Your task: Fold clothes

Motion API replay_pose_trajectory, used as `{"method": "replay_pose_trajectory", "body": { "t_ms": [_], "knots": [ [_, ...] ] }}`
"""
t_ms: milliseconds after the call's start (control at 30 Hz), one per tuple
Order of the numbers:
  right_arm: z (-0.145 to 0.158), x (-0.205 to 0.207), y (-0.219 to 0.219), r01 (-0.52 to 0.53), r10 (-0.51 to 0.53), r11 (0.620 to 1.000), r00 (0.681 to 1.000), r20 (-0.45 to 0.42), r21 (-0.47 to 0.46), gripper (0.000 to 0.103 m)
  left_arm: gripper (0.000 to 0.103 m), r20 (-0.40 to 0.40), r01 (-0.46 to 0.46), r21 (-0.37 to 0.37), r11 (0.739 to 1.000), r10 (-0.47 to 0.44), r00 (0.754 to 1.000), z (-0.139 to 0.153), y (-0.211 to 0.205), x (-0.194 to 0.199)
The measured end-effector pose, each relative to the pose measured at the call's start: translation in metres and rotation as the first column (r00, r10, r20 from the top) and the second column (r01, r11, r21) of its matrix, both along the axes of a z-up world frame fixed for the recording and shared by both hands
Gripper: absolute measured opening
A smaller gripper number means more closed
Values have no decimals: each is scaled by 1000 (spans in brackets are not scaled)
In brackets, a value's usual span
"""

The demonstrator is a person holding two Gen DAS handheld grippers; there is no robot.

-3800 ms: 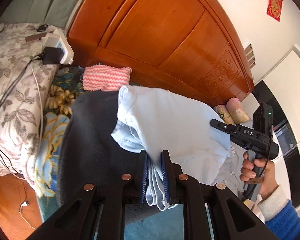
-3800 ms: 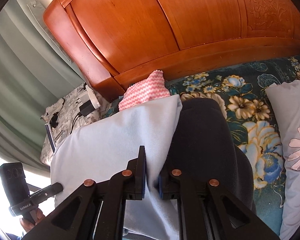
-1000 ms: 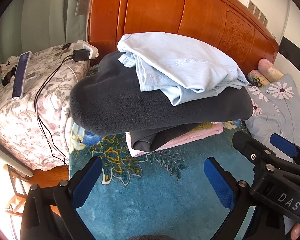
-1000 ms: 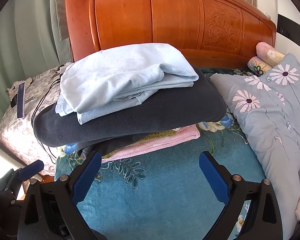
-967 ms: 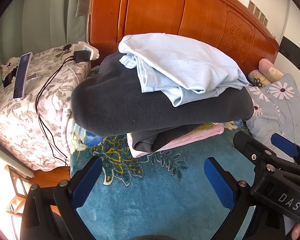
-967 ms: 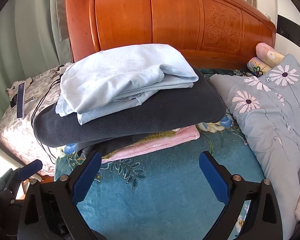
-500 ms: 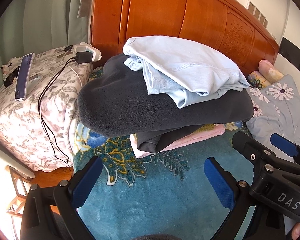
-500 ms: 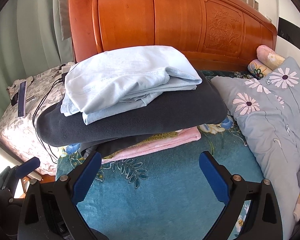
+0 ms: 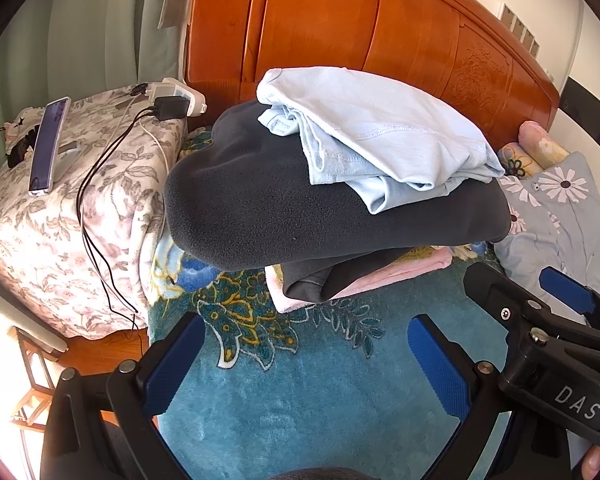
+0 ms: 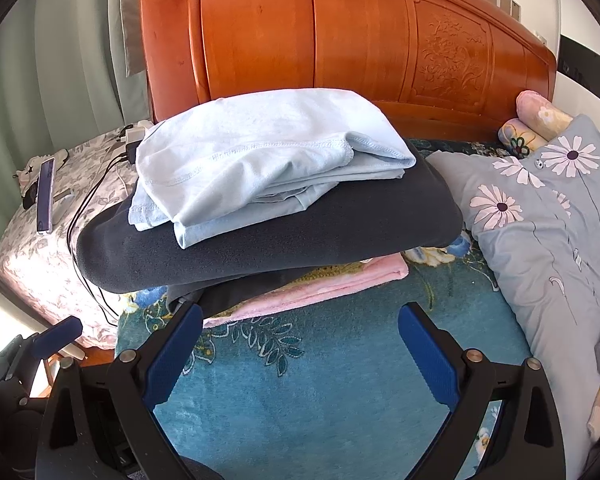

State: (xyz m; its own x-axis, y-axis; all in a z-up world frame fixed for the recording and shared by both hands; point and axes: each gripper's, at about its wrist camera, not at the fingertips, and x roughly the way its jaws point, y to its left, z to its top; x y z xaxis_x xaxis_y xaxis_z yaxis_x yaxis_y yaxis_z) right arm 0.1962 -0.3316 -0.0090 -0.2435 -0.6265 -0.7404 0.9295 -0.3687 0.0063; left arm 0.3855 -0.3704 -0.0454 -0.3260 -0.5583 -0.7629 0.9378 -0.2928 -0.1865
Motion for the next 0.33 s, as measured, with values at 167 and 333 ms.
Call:
{"method": "replay_pose_trajectory", "body": {
  "t_ms": [167, 333],
  "knots": [
    [-2, 1, -2, 1, -1, 1000, 1000, 3, 6, 99, 103, 4, 9, 1, 1000, -9, 1000, 0, 0, 0],
    [-2, 3, -5, 0, 0, 1000, 1000, 2, 10, 99, 103, -1, 11, 8, 1000, -11, 1000, -1, -2, 1]
  ]
}}
